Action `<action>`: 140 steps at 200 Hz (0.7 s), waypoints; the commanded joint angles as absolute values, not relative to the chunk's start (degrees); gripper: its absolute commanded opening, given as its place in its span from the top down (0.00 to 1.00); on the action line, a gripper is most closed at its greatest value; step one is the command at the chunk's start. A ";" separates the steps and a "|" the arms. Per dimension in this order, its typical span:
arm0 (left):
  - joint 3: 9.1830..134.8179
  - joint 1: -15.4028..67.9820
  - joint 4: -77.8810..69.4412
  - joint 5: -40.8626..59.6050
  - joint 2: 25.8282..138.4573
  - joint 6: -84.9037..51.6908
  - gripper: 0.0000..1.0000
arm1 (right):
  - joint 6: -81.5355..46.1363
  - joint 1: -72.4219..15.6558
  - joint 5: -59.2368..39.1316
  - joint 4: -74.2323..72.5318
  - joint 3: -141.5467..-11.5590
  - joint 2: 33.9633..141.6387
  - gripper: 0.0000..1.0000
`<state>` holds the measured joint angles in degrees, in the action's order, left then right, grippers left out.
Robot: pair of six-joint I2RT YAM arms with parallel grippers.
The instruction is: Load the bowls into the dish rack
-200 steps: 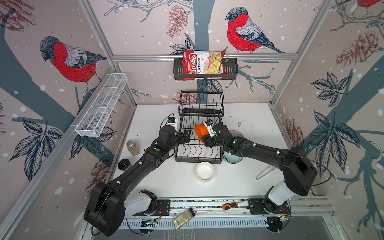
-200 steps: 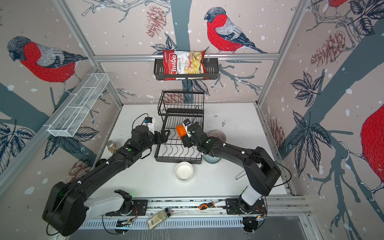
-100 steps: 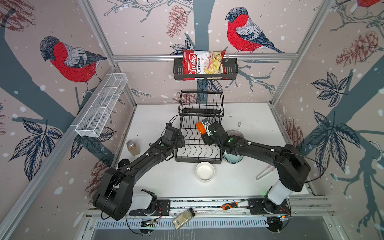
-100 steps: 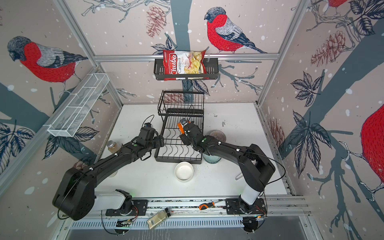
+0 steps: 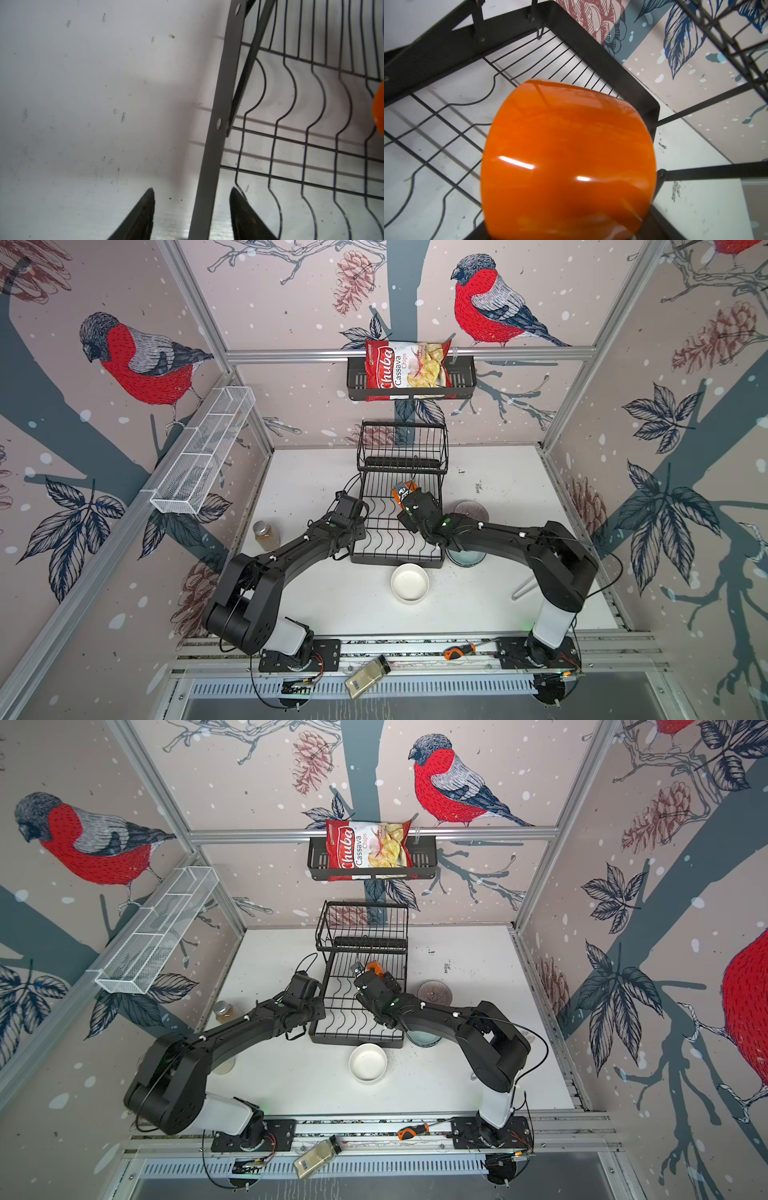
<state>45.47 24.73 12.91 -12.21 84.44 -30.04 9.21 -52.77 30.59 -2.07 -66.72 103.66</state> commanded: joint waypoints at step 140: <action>45.26 24.69 13.89 -11.77 88.68 -29.85 0.98 | 21.27 -53.34 46.49 -12.17 -72.22 113.02 0.20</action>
<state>45.58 24.91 10.76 -10.72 87.79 -26.11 18.26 -53.21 42.13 -7.35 -71.48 112.07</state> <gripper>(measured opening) 0.060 0.800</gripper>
